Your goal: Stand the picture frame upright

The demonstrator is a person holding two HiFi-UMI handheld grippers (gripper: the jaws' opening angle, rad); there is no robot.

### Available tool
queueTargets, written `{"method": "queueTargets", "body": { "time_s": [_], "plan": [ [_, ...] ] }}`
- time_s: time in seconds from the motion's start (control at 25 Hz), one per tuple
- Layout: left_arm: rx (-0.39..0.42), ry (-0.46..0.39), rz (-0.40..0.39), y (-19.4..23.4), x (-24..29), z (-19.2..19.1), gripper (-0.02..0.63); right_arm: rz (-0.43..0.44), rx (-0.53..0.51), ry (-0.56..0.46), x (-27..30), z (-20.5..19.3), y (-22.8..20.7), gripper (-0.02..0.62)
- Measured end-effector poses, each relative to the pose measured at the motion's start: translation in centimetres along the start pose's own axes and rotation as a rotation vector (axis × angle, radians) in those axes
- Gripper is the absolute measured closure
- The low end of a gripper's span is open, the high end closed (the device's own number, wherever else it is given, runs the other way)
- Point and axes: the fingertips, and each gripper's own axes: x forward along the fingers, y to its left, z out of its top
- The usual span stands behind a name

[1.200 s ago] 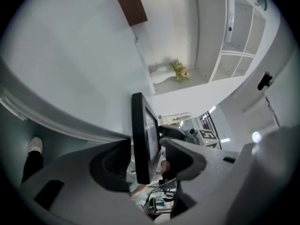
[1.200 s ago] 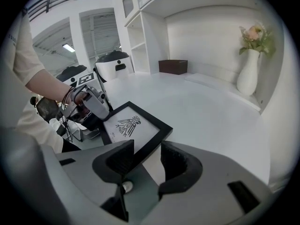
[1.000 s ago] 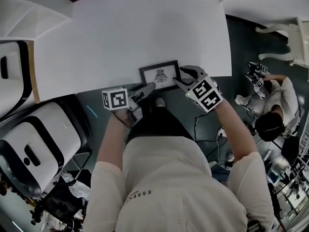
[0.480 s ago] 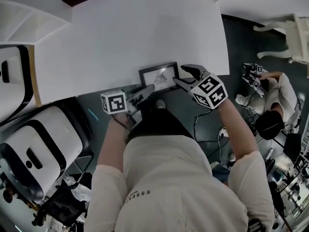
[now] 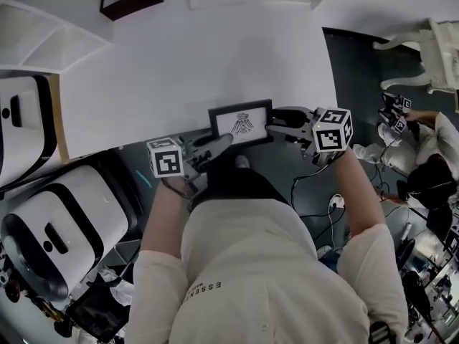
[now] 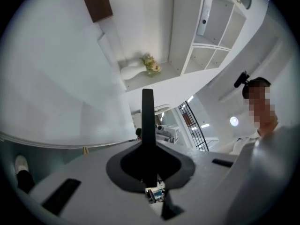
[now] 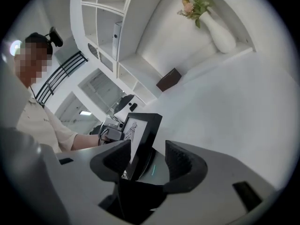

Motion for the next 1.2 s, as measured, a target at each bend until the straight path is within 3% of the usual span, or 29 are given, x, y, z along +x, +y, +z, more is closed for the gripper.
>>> {"method": "queueTargets", "body": {
  "time_s": [0.2, 0.28, 0.6, 0.88, 1.2],
  "plan": [
    [0.052, 0.016, -0.01, -1.7, -1.0, 0.1, 0.58, 0.075, -0.053, 0.015, 0.2, 0.9, 2.4, 0.38],
    [0.071, 0.014, -0.006, -2.2, -1.5, 0.2, 0.58, 0.094, -0.076, 0.019, 0.3, 1.4, 3.2, 0.464],
    [0.135, -0.011, 0.034, -2.9, -4.8, 0.5, 0.58, 0.162, -0.089, 0.078, 2.8, 2.6, 5.4, 0.487],
    [0.223, -0.097, 0.077, -1.5, -10.9, 4.7, 0.578, 0.17, -0.126, 0.093, 8.8, 6.6, 7.4, 0.495],
    [0.345, -0.119, 0.141, 0.5, -20.5, 11.7, 0.572, 0.12, -0.184, 0.079, 18.7, 12.6, 9.9, 0.505]
  ]
}}
